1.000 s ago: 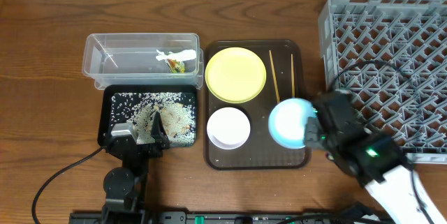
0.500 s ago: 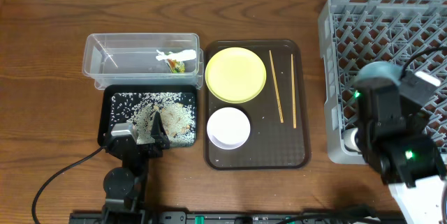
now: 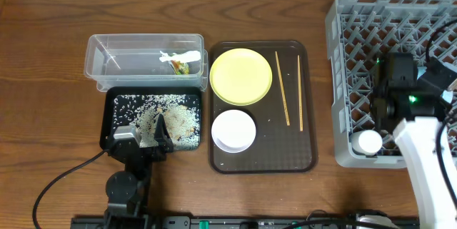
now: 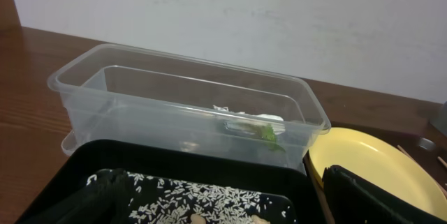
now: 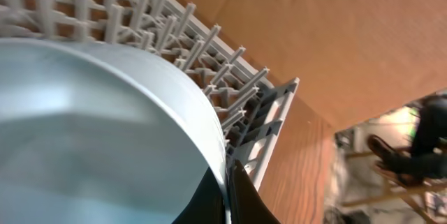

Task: Sort waste into correct bins and load items into the dishwasher rack
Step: 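Lower the blue bowl into the grey dish rack with right gripper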

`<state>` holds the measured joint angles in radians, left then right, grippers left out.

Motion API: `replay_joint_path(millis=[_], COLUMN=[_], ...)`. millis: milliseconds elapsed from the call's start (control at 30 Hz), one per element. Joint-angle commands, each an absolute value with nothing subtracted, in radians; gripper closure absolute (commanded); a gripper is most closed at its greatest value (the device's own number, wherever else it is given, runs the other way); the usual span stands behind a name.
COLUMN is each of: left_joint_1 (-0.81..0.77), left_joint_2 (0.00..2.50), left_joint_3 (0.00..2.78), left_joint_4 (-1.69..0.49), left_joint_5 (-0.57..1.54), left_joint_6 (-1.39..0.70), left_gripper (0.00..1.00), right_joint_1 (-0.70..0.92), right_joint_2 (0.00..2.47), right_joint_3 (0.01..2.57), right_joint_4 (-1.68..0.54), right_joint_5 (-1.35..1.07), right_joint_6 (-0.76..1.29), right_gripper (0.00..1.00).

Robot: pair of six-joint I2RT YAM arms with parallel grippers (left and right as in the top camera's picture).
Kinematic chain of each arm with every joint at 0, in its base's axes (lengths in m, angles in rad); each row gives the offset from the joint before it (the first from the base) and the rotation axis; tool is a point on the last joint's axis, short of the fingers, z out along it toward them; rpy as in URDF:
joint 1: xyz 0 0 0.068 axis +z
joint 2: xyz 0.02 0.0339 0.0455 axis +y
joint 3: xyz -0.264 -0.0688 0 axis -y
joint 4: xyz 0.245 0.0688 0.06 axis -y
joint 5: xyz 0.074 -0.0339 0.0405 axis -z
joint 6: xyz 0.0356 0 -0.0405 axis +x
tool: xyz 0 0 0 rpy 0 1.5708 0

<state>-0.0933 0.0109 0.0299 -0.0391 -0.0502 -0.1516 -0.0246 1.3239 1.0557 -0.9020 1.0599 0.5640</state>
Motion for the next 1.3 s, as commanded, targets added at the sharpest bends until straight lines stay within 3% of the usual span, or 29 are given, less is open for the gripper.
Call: replay_joint_path(millis=[0, 267, 833, 1033, 1267], left_joint_1=[-0.088, -0.088, -0.088, -0.088, -0.088], left_joint_2=[0.004, 0.004, 0.004, 0.004, 0.004], left_joint_3=[0.004, 0.004, 0.004, 0.004, 0.004], left_joint_4=[-0.066, -0.066, -0.067, -0.067, -0.067], left_joint_5=[-0.044, -0.044, -0.044, -0.044, -0.044], left_joint_6=[-0.135, -0.135, -0.135, -0.135, -0.135], left_gripper=[0.10, 0.10, 0.10, 0.10, 0.10], right_joint_1=[-0.061, -0.056, 0.119, 0.123, 0.232], right_joint_2=[1.386, 1.513, 1.586, 1.542, 1.405], right_joint_3=[1.066, 1.066, 1.066, 1.068, 1.069], right_joint_4=[-0.867, -0.683, -0.856, -0.905, -0.915], right_joint_5=[1.131, 1.126, 1.056, 0.840, 0.500], right_joint_6=[0.551, 0.368, 0.445, 0.478, 0.407], right_gripper=[0.98, 0.99, 0.99, 0.73, 0.66])
